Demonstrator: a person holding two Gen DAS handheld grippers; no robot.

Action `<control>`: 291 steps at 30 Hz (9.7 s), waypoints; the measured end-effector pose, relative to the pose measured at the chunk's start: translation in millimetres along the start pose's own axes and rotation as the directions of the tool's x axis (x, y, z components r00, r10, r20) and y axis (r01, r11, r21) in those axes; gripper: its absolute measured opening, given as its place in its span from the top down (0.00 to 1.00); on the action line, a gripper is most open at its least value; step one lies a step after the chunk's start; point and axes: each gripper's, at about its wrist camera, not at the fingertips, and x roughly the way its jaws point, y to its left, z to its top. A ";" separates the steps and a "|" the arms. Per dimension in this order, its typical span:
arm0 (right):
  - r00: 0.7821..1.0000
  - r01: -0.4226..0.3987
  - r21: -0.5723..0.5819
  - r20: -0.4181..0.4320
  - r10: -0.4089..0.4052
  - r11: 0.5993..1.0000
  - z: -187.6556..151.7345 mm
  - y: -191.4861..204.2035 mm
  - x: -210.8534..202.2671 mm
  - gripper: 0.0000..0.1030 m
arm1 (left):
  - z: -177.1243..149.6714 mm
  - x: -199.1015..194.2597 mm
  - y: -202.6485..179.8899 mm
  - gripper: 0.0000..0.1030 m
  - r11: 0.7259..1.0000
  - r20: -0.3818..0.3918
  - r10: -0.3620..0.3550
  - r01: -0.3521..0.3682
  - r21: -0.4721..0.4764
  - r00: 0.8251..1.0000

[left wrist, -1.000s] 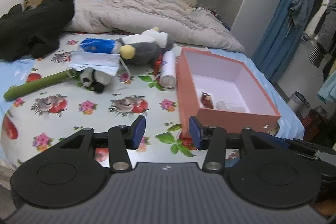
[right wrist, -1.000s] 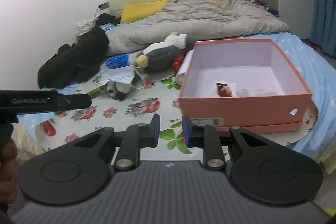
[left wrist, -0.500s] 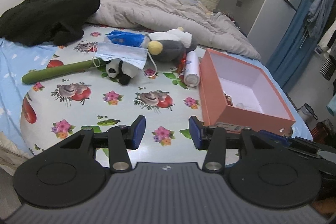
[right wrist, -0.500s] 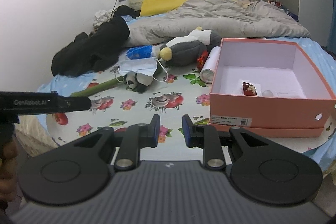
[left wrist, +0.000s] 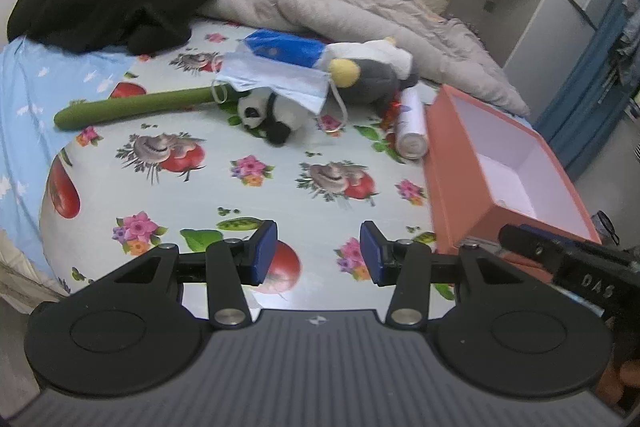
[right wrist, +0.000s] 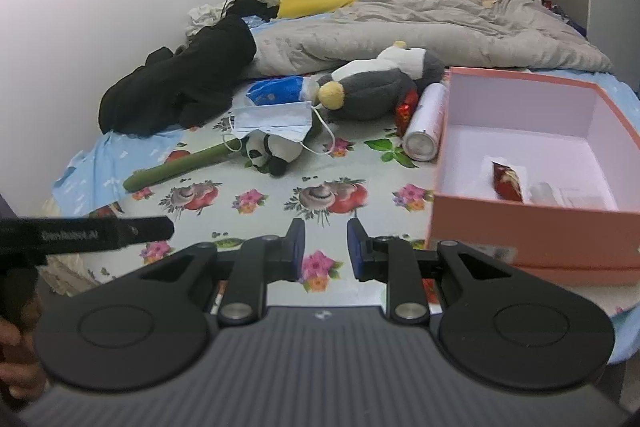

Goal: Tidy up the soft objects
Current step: 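Withdraw both grippers from the box toward the panda plush and mask, then close the right gripper on the white face mask while the left reaches the panda, then grasp the small panda plush with the left gripper while the right lifts the mask, then carry the panda plush and face mask over the pink box with both grippers, then open both grippers to drop the panda and mask into the box, then withdraw both grippers from the box toward the blue tissue packet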

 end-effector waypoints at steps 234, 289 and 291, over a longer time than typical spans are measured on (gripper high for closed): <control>0.953 0.271 0.270 0.058 -0.296 0.924 41.9 -187.8 -38.0 0.93 | 67.7 140.9 -283.0 0.38 0.900 -0.265 -0.222 0.302 0.315 0.938; 0.959 0.275 0.315 -0.018 -0.284 0.908 47.0 -222.8 -19.8 0.64 | 70.4 122.2 -275.8 0.29 0.885 -0.227 -0.230 0.301 0.355 0.946; 0.959 0.274 0.307 -0.013 -0.284 0.911 43.1 -213.4 -27.3 0.64 | 67.1 108.7 -270.8 0.29 0.883 -0.214 -0.239 0.304 0.358 0.947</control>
